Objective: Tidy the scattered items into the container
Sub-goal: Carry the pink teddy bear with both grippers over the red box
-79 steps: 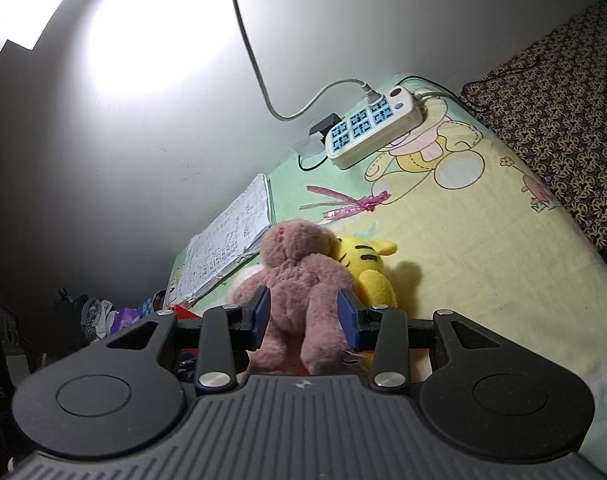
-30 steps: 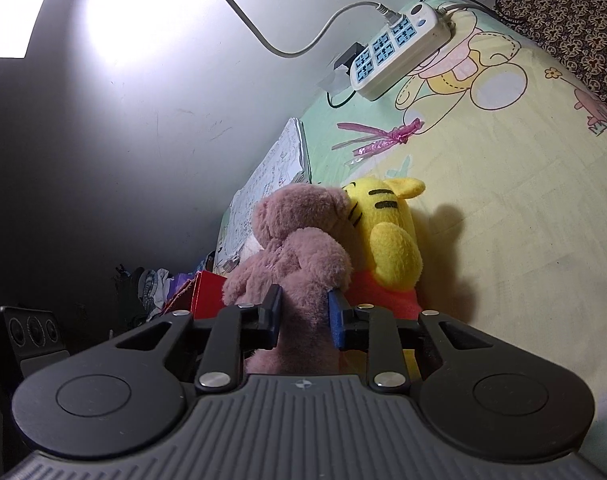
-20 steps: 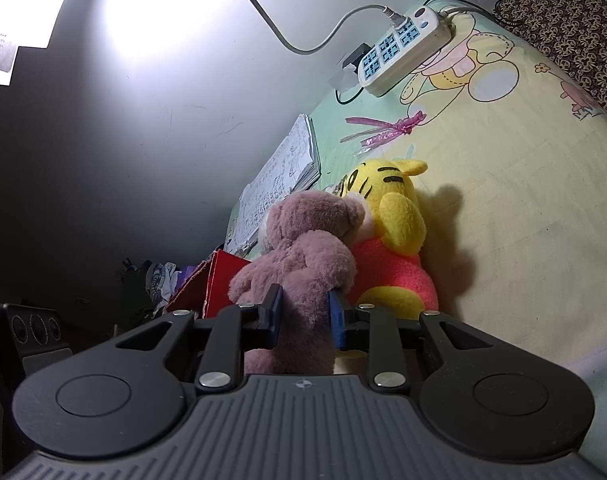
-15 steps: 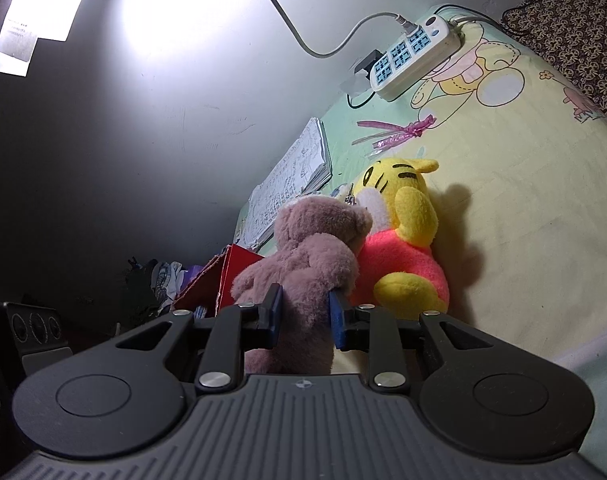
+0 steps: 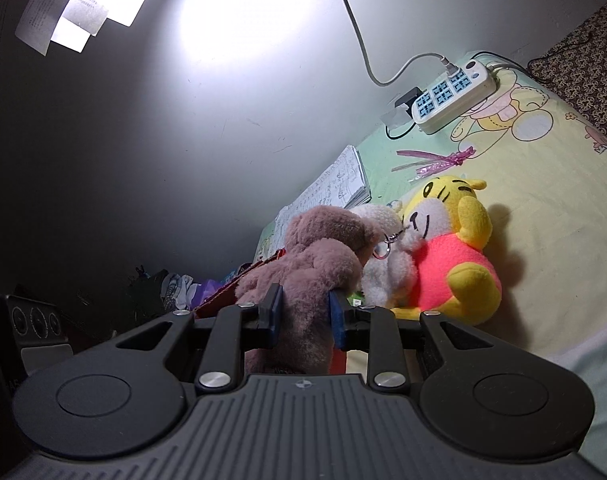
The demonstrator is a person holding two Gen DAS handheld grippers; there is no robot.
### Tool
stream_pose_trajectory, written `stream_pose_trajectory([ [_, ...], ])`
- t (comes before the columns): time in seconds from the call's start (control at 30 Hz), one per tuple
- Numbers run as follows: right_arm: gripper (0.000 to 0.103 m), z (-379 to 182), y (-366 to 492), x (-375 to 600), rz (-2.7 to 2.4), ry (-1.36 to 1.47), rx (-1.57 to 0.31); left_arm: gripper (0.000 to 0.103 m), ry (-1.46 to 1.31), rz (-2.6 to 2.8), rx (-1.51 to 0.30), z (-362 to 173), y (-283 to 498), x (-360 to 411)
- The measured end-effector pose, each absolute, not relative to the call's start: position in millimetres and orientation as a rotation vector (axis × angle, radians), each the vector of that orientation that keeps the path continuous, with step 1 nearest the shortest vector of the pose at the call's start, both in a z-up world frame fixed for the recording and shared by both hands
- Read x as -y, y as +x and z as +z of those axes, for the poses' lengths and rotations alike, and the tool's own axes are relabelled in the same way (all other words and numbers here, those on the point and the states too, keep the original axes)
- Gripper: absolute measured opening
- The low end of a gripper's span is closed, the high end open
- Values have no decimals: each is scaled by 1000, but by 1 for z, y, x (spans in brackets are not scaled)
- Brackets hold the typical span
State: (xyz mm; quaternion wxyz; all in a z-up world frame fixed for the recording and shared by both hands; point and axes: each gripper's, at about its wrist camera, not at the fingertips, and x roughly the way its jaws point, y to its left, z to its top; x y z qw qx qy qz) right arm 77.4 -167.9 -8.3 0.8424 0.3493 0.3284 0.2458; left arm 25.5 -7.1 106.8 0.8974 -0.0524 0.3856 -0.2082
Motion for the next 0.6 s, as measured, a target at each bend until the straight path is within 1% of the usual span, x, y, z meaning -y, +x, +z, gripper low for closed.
stream_pose_trajectory([
  [0.37,28,13,78,91,595,679,-645,47,-143,-369,-716,130,18,-72],
  [0.6,28,13,89,42,649,656,-646,47,-161,-311,-695,133,21,-125],
])
